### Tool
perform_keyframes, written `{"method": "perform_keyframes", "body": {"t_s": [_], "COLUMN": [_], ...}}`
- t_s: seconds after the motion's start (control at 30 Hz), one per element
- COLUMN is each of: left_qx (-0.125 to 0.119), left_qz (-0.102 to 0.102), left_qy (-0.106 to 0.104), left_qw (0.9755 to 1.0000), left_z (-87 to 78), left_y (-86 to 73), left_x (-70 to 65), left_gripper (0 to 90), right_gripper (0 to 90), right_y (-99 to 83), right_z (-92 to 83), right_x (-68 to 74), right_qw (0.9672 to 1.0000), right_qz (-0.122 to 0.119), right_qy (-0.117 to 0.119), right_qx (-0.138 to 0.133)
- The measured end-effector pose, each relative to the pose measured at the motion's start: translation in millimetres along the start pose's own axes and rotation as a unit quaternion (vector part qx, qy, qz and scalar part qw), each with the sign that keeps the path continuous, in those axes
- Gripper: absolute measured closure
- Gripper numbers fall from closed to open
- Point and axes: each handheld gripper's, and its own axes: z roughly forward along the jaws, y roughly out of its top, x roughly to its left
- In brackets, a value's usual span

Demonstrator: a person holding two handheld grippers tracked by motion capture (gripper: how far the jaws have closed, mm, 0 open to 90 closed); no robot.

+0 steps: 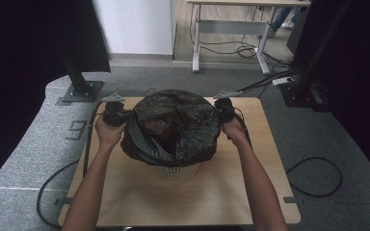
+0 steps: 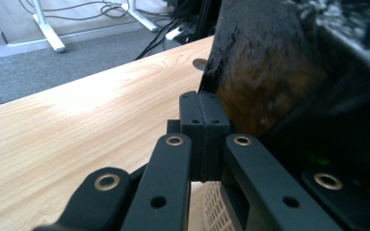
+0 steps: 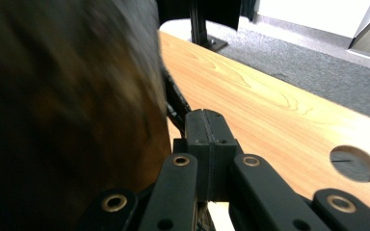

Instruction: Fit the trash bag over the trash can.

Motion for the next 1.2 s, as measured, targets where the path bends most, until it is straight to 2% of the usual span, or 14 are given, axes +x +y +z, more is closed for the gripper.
{"method": "perform_keyframes", "body": {"t_s": [0.07,0.1,0.13,0.2,0.23,0.3,0.4,0.47,0.53,0.63,0.73,0.87,1.03,1.2], "left_qx": [-0.005,-0.007,-0.012,-0.023,-0.028,-0.033,-0.038,-0.041,-0.045,-0.051,-0.057,-0.061,-0.063,-0.065], "left_qz": [0.002,0.004,0.003,-0.001,-0.004,-0.003,0.0,0.005,0.007,0.011,0.015,0.019,0.032,0.034], "left_qy": [-0.005,-0.004,-0.005,-0.008,-0.01,-0.01,-0.01,-0.011,-0.013,-0.016,-0.02,-0.021,-0.028,-0.035], "left_qw": [1.0,1.0,0.9999,0.9997,0.9996,0.9994,0.9992,0.9991,0.9989,0.9985,0.9981,0.9978,0.9971,0.9967], "left_z": [-5.7,-8.8,-12.9,-18.5,-21.6,-27.5,-33.4,-36.6,-39.7,-44.8,-49.6,-55.3,-62.2,-66.2], "left_y": [-3.6,-5.3,-7.4,-9.7,-10.8,-12.7,-15.9,-18.6,-22.0,-27.8,-33.7,-39.2,-45.1,-50.0], "left_x": [0.0,-0.4,-0.5,-0.2,-0.1,-1.0,-3.2,-6.1,-9.5,-14.9,-20.8,-28.2,-40.8,-49.0], "left_gripper": [90.0,90.0,90.0,90.0,90.0,90.0,90.0,90.0,90.0,90.0,89.9,90.0,90.0,90.0], "right_gripper": [88.1,78.8,73.4,67.2,64.4,61.6,59.2,57.2,55.6,53.3,46.7,38.2,30.3,23.8], "right_y": [-8.8,-12.2,-14.7,-17.3,-17.7,-18.2,-21.3,-26.3,-32.5,-43.0,-52.7,-65.3,-77.5,-73.9], "right_z": [-2.0,-4.6,-8.3,-19.4,-27.0,-45.5,-62.1,-73.6,-83.7,-98.3,-111.3,-127.1,-140.5,-139.1], "right_x": [-4.9,-6.2,-7.3,-10.8,-12.5,-15.6,-13.2,-6.5,2.4,18.8,38.7,69.2,106.1,131.4], "right_qw": [0.9996,0.9992,0.9982,0.9944,0.9912,0.9858,0.9852,0.9865,0.9887,0.9918,0.9947,0.9962,0.995,0.9918], "right_qz": [0.024,0.032,0.04,0.066,0.079,0.099,0.102,0.095,0.086,0.069,0.05,0.022,-0.01,-0.034], "right_qy": [-0.002,-0.014,-0.029,-0.057,-0.071,-0.091,-0.092,-0.09,-0.082,-0.057,-0.03,-0.001,0.035,0.056], "right_qx": [-0.01,-0.02,-0.033,-0.059,-0.079,-0.101,-0.102,-0.098,-0.092,-0.092,-0.085,-0.084,-0.092,-0.11]}}
